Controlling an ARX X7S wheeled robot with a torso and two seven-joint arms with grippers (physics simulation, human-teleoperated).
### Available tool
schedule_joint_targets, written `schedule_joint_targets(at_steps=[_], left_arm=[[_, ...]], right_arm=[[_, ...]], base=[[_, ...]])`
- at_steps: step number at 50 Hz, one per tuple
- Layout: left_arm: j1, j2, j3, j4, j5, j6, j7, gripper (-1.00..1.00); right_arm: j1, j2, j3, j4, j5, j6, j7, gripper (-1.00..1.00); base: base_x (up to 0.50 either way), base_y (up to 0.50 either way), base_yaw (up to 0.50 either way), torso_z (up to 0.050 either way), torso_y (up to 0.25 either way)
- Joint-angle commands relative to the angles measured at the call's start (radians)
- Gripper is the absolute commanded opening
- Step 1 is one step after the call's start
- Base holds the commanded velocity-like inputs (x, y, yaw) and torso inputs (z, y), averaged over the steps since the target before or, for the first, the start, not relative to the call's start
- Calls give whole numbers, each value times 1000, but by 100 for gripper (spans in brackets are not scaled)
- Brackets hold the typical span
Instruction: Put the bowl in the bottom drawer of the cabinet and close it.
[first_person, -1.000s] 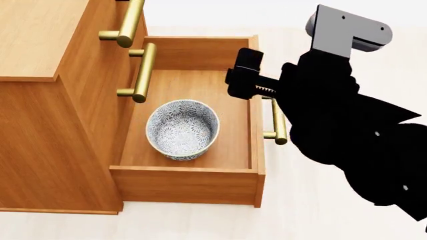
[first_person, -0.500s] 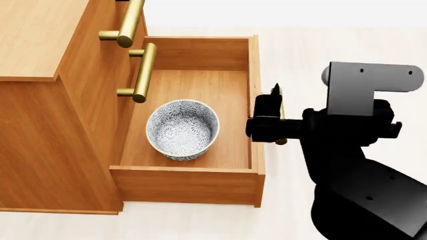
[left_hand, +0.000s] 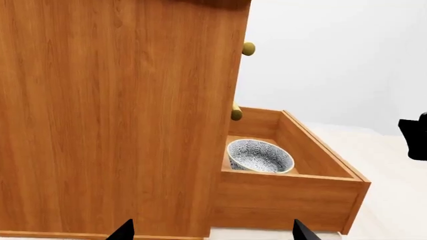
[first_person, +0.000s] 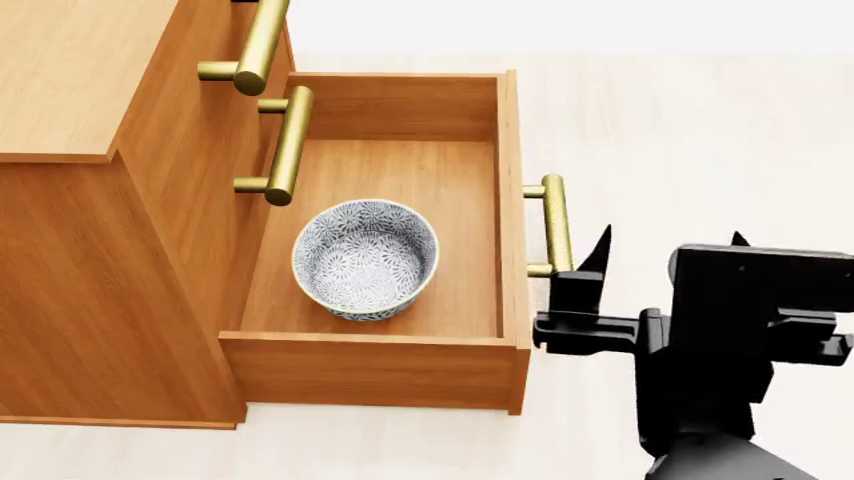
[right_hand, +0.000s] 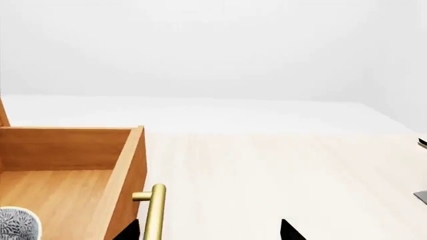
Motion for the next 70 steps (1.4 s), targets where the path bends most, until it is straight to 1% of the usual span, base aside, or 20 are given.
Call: schedule_joint_targets(at_steps=[1,9,15,25,44,54,70], left_arm=[[-1,0,3,-3,1,2,0,100],[-1,0,7,2,4,-2,-4,100],[-4,-1,4,-4,-2,3,-2,100],[-4,-5,4,8,-3,-3,-8,100],[-4,-6,4,-5,-5,9,-7,100],[-3,-7,4,-11,-4,19,-6,100],[-3,-9,9,-1,-2,12,-12,100]], right_arm=[[-78,-12,-18,27,-96,-56,62,100],[-116,-37,-23,66,-122,-76,69,100],[-137,-52,-21,102,-146,-83,107,100],[-176,-76,-11,153,-139,-114,89,100],[-200,-123,-13,206,-147,-107,64,100],[-214,-167,-6,261,-144,-110,40,100],[-231,-186,6,294,-126,-111,19,100]], base=[[0,0,0,0,0],[0,0,0,0,0],[0,0,0,0,0],[0,0,0,0,0],[0,0,0,0,0],[0,0,0,0,0],[0,0,0,0,0]])
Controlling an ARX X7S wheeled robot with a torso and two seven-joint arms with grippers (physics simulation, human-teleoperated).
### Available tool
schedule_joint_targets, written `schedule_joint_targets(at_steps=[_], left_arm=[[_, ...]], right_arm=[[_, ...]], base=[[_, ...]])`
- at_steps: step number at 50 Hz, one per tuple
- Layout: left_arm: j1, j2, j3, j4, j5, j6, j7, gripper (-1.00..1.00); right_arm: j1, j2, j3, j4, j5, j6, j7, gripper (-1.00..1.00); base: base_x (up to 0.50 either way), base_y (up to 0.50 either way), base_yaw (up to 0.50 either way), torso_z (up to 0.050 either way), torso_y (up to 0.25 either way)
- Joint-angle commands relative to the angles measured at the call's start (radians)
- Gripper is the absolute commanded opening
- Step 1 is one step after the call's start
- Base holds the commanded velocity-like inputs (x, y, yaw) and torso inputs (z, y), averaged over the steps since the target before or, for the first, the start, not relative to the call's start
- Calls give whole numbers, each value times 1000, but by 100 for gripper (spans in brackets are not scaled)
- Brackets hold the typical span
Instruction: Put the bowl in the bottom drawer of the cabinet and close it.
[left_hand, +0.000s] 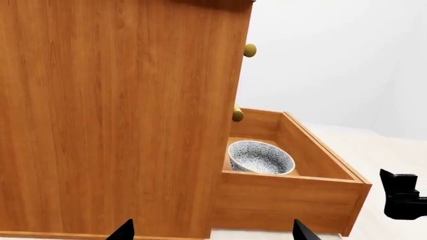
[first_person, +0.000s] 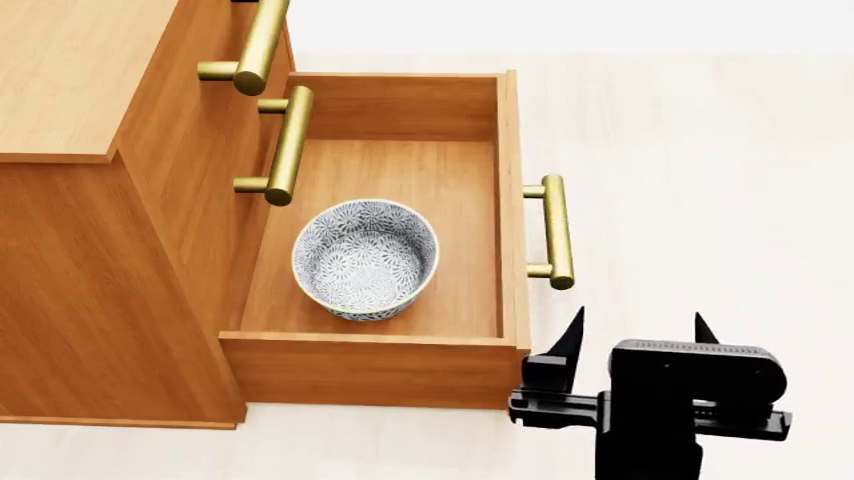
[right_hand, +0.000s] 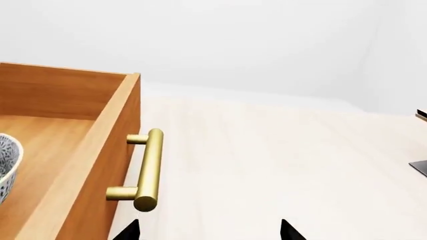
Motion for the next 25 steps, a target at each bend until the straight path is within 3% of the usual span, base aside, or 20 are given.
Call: schedule_joint_targets(at_steps=[1,25], left_arm=[[-1,-1,3,4,1,-3,-3,100],[-6,-2,4,-11,-3,8,0,100]], right_arm=[[-13,-17,8,26,10,-1,-15,100],[-52,-50,19,59,16,-16,-44,100]], base=[[0,0,0,0,0],[0,0,0,0,0]])
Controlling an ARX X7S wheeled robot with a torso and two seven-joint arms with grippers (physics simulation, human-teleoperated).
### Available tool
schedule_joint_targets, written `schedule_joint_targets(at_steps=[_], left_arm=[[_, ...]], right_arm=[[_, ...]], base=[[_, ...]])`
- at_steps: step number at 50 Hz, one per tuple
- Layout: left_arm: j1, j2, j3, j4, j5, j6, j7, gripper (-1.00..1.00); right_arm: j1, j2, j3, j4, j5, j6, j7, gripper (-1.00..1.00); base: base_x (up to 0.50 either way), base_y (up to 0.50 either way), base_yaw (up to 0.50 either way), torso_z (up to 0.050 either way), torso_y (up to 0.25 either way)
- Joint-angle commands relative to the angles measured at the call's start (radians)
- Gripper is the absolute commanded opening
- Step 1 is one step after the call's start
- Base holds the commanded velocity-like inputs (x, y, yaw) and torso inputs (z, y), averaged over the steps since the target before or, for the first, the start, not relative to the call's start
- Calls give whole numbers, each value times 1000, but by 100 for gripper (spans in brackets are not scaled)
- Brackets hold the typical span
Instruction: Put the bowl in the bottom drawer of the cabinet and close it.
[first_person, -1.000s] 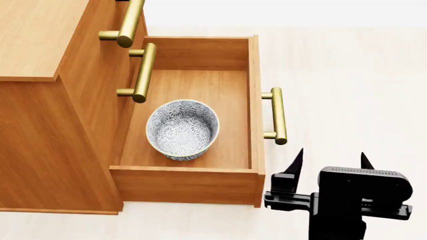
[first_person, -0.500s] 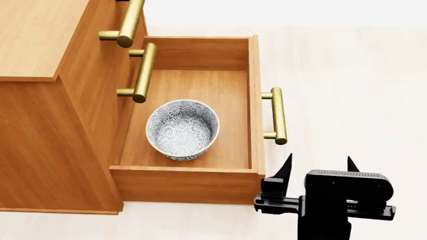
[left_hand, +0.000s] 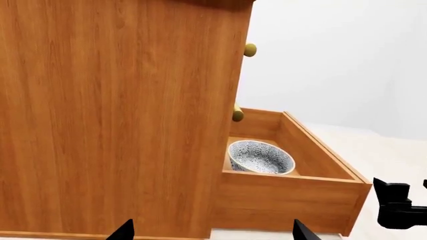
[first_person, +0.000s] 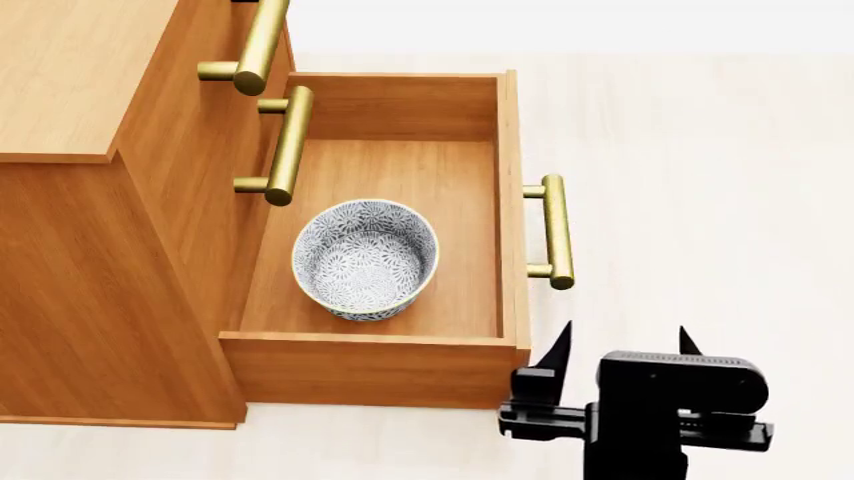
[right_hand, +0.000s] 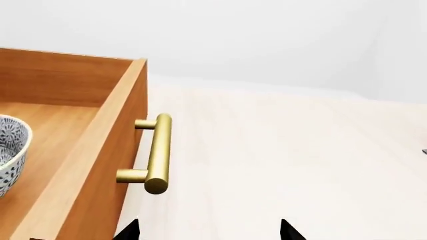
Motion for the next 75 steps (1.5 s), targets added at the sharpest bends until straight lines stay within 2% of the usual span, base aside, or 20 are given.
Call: schedule_joint_targets(at_steps=[1,56,75], left_arm=[[-3,1,3,-7,0,4,2,100],[-6,-7,7,-7,-4,11,-6,100],[-2,-11,10,3,-2,5,-13,100]], right_arm=[[-18,-14,4,14,0,-6,-13,100],[-41,-96,28,59,17,14,-77,100],[-5,-145,15,71,18,74,-130,100]], base=[[0,0,0,0,0],[0,0,0,0,0],[0,0,0,0,0]])
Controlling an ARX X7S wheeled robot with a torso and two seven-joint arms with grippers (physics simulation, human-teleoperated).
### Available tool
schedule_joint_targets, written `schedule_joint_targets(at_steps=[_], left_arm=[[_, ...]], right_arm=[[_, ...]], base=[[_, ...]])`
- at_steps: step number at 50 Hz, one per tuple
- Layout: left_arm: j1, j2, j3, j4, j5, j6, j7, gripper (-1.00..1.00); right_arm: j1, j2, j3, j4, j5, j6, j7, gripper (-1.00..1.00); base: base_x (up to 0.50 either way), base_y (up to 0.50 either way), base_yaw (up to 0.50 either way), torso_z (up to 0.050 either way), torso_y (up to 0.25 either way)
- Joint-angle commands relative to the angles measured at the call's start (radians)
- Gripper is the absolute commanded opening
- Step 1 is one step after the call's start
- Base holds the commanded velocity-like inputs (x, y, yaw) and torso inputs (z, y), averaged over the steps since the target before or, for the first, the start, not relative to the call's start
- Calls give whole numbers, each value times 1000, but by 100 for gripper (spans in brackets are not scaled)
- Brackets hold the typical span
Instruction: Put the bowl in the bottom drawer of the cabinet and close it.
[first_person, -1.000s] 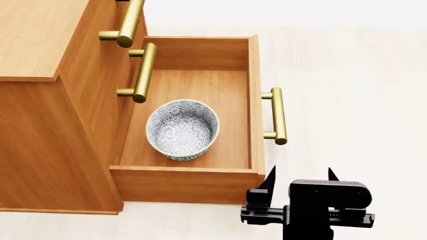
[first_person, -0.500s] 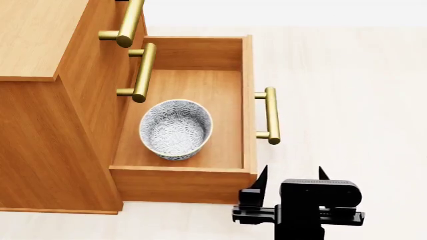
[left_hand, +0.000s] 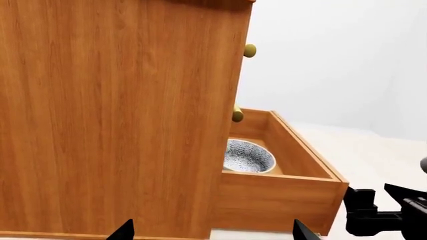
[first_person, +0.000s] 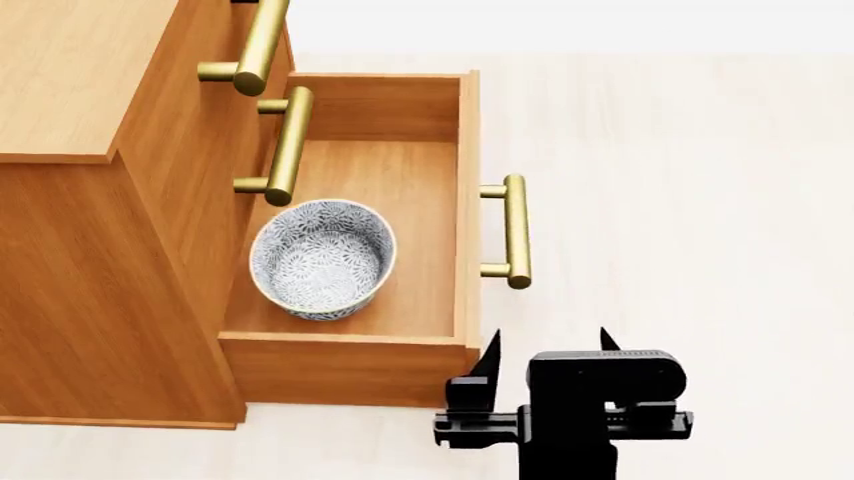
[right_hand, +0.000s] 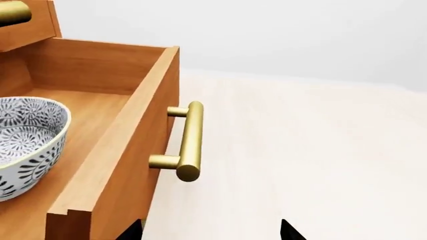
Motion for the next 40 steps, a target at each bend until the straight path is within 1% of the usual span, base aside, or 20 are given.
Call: schedule_joint_targets(at_steps=[1,10,24,35,40], left_arm=[[1,-2,2,4,0,-2,-4,100],[2,-4,1,3,-1,1,-5,100],[1,-6,2,8,-4,-2,-8,100],[0,-7,2,0,-4,4,-6,100],[-3,-5,3,-13,-6,11,-2,100]], right_arm=[[20,-31,-19,7,10,39,-36,100],[28,-67,-16,30,15,52,-66,100],[33,-92,-12,34,19,62,-93,100],[25,-139,-1,75,37,57,-157,100],[26,-151,1,80,37,62,-161,100]], base=[[0,0,0,0,0],[0,0,0,0,0],[0,0,0,0,-1],[0,0,0,0,0],[0,0,0,0,0]])
